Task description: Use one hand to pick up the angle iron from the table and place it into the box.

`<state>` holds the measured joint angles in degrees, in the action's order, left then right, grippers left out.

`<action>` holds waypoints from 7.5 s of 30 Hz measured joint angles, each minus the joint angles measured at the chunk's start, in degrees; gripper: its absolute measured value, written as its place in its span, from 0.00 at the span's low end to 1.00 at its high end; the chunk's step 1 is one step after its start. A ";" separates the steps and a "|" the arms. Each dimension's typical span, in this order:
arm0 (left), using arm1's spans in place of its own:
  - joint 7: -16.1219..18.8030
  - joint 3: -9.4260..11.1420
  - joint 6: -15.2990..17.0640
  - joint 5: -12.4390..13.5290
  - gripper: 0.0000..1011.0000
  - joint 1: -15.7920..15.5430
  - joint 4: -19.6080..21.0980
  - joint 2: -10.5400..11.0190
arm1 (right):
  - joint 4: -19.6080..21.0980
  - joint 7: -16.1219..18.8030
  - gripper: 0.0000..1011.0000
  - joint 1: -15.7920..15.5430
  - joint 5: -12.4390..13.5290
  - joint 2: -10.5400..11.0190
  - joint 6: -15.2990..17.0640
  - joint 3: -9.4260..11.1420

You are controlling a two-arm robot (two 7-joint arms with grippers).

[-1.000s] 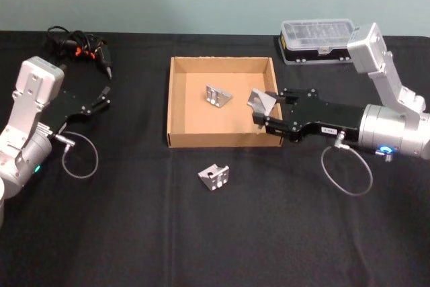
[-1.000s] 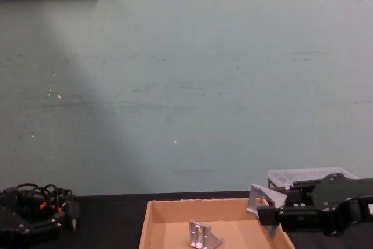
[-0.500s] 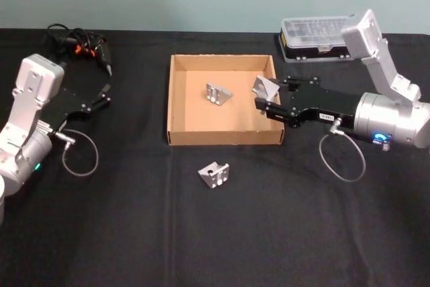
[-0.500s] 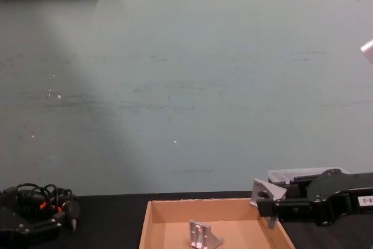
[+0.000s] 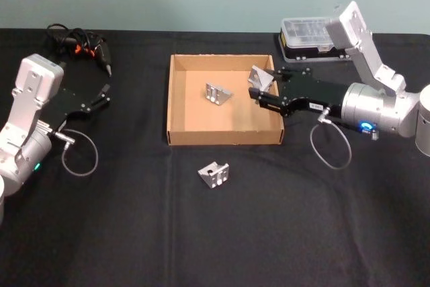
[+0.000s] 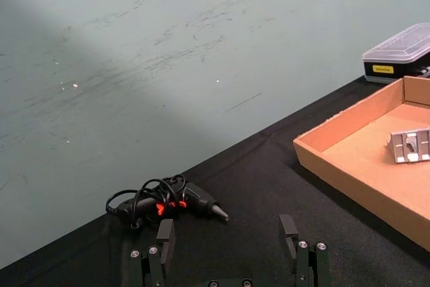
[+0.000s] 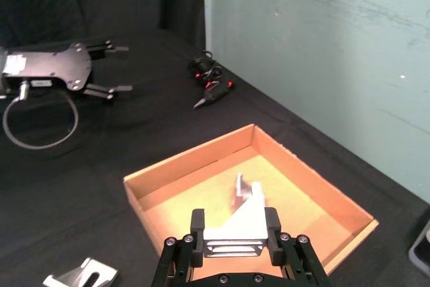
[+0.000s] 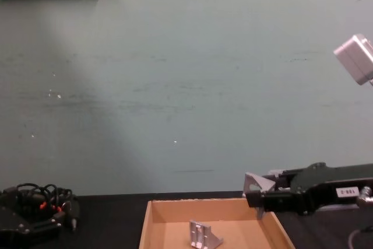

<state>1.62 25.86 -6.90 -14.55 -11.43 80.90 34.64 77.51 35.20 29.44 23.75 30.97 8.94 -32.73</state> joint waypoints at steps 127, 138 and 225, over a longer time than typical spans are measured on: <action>0.00 0.00 0.00 0.00 1.00 0.00 0.00 0.00 | -23.36 2.64 0.98 12.54 -11.92 -13.46 4.85 -5.28; 0.00 0.00 0.00 0.00 1.00 0.00 0.00 0.00 | -23.36 2.64 0.99 12.55 -11.92 -13.46 4.86 -5.28; 0.00 0.00 0.00 0.00 1.00 0.00 0.00 0.00 | 12.46 1.00 0.99 -5.41 1.97 2.03 3.43 -0.12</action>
<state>1.62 25.86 -6.90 -14.55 -11.43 80.90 34.65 89.97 36.20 24.03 25.73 33.01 12.37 -32.85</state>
